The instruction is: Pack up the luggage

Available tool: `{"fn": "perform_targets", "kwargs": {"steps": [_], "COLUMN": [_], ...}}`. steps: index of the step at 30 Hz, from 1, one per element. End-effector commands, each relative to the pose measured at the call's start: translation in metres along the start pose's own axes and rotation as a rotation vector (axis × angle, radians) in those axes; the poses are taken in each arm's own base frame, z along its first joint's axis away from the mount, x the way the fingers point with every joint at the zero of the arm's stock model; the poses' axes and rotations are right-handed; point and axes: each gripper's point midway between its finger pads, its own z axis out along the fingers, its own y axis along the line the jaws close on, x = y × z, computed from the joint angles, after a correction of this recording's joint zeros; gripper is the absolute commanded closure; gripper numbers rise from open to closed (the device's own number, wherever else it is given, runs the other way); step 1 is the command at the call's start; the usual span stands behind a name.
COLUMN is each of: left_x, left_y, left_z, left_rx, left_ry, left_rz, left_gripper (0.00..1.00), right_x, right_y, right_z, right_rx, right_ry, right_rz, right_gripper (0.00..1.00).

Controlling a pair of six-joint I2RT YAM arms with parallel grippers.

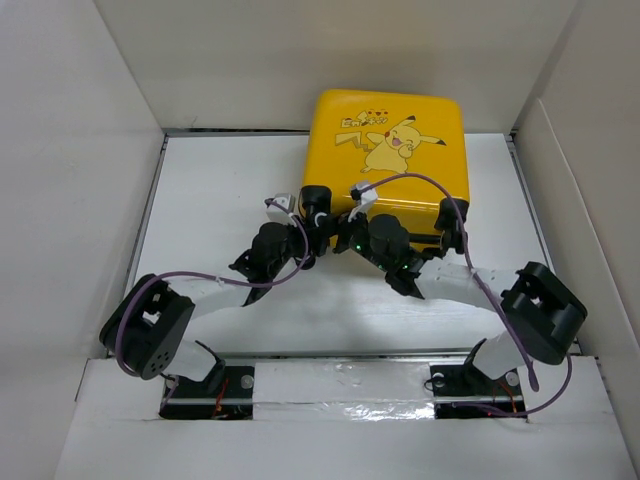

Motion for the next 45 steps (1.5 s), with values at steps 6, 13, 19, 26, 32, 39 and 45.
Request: {"fn": "perform_targets", "kwargs": {"steps": [6, 13, 19, 26, 32, 39, 45], "left_x": [-0.057, -0.059, -0.059, -0.060, -0.057, -0.054, -0.025], "left_y": [-0.029, -0.028, -0.030, -0.030, -0.031, -0.046, -0.064], "left_z": [-0.005, -0.007, -0.006, -0.008, -0.007, -0.011, -0.015], "left_rx": [0.098, 0.096, 0.105, 0.101, 0.109, 0.193, 0.325], "left_ry": [-0.177, -0.181, -0.180, -0.178, -0.171, -0.144, -0.050], "left_rz": [-0.024, -0.017, -0.017, -0.015, -0.015, -0.026, -0.079], "left_gripper": [1.00, 1.00, 1.00, 1.00, 1.00, 1.00, 1.00], "right_x": [-0.065, -0.052, -0.024, -0.020, -0.013, -0.019, -0.014], "right_y": [0.002, 0.006, 0.005, 0.010, 0.008, -0.025, -0.041], "right_z": [0.019, 0.034, 0.030, 0.039, 0.023, -0.045, -0.106], "right_rx": [0.150, 0.170, 0.122, 0.038, -0.011, 0.071, 0.131], "right_ry": [-0.321, -0.278, -0.246, -0.199, -0.183, -0.184, -0.087], "right_rz": [0.097, 0.149, 0.206, 0.194, 0.196, 0.131, 0.035], "right_gripper": [0.10, 0.18, 0.14, 0.84, 1.00, 1.00, 1.00]}}
